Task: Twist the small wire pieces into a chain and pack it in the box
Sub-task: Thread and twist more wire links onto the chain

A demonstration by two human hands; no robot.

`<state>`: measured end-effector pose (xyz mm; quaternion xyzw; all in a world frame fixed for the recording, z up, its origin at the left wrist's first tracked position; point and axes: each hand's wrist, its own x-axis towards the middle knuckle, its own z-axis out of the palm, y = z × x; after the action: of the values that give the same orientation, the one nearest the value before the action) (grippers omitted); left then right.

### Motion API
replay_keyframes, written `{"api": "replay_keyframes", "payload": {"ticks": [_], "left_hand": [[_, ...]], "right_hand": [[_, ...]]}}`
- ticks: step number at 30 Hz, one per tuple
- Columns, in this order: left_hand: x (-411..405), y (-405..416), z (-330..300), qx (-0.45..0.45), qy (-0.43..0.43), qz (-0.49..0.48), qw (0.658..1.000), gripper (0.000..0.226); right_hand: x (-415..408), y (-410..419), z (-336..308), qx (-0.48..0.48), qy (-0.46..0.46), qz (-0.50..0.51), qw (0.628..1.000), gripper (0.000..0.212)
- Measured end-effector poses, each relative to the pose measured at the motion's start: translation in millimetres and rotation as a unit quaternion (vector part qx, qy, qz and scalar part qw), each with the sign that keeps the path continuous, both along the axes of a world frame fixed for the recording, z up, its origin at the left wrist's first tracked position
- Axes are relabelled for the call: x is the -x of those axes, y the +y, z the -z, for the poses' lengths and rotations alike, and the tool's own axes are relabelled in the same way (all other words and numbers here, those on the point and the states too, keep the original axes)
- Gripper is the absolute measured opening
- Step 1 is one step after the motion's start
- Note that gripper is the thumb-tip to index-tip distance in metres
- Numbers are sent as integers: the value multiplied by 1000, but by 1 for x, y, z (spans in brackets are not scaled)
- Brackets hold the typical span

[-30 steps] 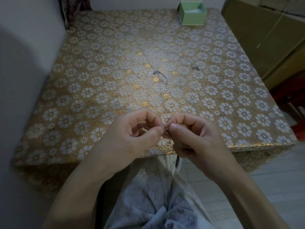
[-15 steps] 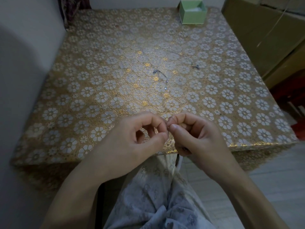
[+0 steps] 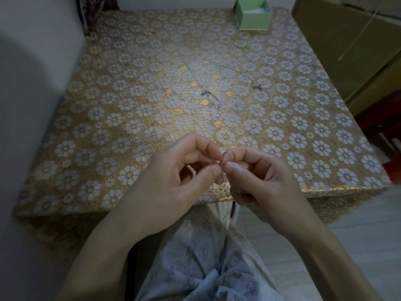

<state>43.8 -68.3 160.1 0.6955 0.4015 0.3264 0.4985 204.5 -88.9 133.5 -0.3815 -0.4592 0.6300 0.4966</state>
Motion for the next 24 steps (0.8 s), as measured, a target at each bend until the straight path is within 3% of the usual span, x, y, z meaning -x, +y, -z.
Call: {"api": "replay_keyframes", "payload": {"ticks": [5, 13, 24], "left_hand": [[3, 2, 4, -30, 24, -2, 999, 21], [4, 0, 7, -173, 136, -47, 974, 11], [5, 1, 10, -214, 151, -53, 964, 5]], "right_hand": [[-1, 0, 2, 14, -3, 14, 1000, 12], [-3, -1, -1, 5, -39, 14, 999, 8], [0, -3, -3, 20, -48, 23, 998, 8]]}}
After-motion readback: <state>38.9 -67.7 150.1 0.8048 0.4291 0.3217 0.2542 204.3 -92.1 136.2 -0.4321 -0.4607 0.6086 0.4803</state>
